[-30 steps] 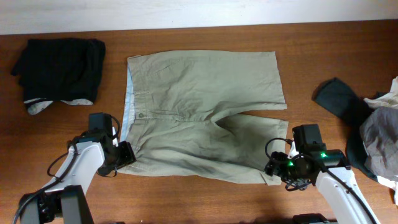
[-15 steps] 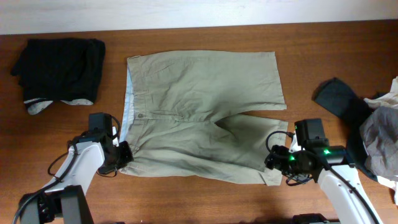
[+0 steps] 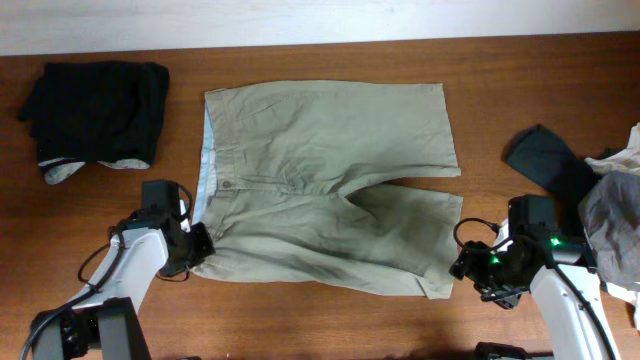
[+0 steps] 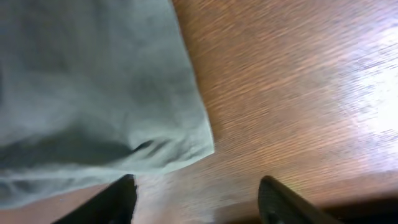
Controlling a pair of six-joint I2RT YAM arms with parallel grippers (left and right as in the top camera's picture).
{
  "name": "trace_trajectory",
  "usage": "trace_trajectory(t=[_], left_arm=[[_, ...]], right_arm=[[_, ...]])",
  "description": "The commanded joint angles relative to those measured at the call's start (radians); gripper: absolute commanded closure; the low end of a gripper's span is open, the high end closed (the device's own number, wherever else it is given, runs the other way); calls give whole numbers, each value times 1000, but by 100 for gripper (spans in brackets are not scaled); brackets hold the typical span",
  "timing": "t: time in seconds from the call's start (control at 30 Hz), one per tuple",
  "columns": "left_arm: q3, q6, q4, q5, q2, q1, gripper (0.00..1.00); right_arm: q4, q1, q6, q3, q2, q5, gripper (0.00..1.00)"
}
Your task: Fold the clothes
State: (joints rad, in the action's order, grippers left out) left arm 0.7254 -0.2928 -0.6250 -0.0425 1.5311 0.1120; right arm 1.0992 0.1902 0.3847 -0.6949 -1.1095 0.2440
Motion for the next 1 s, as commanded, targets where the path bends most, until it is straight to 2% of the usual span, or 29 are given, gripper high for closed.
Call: trace_trajectory(t=[0.0, 0.37, 0.97], left_arm=[[-7, -33, 24, -34, 11, 4, 99], [-7, -33, 32, -41, 11, 4, 99], [-7, -32, 31, -40, 11, 4, 99]], right_arm=[[9, 7, -44, -4, 7, 53, 40], [-42, 7, -32, 73, -2, 85, 43], [-190, 6, -60, 116, -248, 60, 46]])
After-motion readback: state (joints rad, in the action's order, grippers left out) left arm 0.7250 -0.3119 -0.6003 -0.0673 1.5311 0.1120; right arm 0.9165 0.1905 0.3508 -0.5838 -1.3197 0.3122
